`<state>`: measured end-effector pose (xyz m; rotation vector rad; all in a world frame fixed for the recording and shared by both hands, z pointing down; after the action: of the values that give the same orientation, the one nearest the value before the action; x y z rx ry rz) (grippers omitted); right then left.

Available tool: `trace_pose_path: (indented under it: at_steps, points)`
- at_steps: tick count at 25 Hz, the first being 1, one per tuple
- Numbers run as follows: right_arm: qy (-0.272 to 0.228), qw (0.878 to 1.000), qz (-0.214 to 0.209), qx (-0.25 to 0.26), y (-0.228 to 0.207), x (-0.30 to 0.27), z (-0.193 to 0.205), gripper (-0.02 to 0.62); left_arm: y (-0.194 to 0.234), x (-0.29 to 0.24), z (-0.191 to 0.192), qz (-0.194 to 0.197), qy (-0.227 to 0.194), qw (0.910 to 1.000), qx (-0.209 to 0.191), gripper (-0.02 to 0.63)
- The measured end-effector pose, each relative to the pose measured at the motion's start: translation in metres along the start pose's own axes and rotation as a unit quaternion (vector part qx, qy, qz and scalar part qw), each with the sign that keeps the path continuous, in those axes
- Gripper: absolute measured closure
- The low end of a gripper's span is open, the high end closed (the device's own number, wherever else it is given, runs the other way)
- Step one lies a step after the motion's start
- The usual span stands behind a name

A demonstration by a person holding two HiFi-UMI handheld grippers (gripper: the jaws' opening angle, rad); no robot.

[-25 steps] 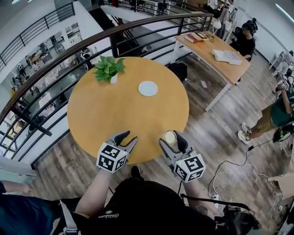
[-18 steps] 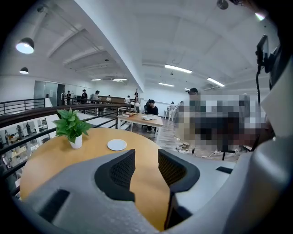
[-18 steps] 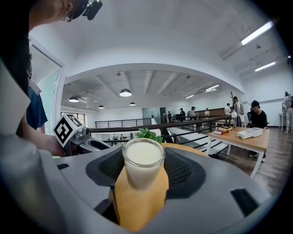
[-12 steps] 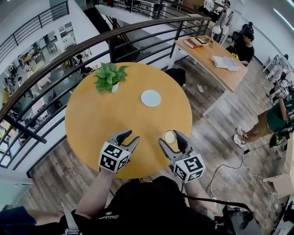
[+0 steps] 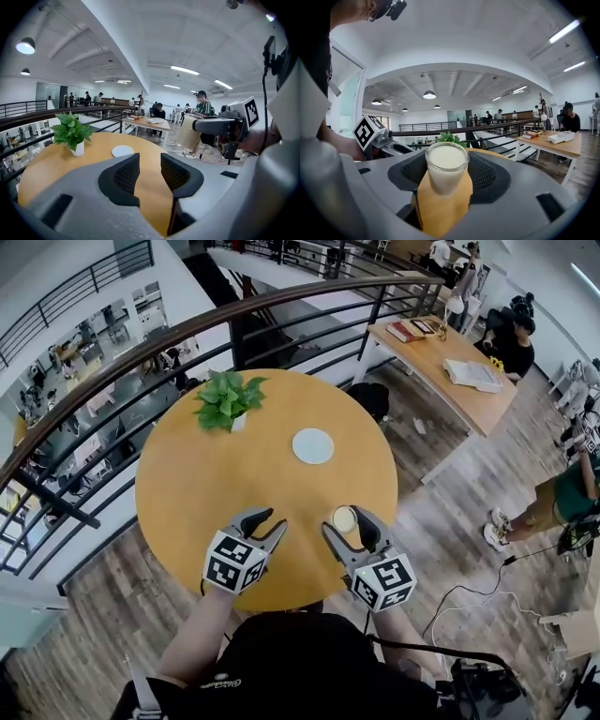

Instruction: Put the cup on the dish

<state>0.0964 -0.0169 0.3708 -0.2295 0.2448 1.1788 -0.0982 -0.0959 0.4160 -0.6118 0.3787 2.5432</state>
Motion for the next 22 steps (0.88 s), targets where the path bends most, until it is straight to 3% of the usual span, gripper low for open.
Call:
trace_pose_path:
  at_steps: [8,22]
  points:
    - [-0.006,1.0,-0.009,0.006,-0.02,-0.007,-0.003,0.327,0.0,-0.011,0.0,-0.022,0.003,0.9996,0.015,0.463]
    - [0.013,1.0,-0.018,-0.018,-0.058,-0.016,0.013,0.327,-0.005,-0.05,0.0,-0.023,0.037,0.9986,0.03,0.463]
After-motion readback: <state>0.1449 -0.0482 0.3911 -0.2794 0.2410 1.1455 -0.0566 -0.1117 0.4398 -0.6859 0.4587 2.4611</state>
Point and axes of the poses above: the fingertips, and each gripper's own axes: x backward along the fingers, y to its left, z out of its underside, the point moved 8 cm from there along x, backward along the fingers, and after that the axes turned 6 degrees about y, right-handed, at the moved point
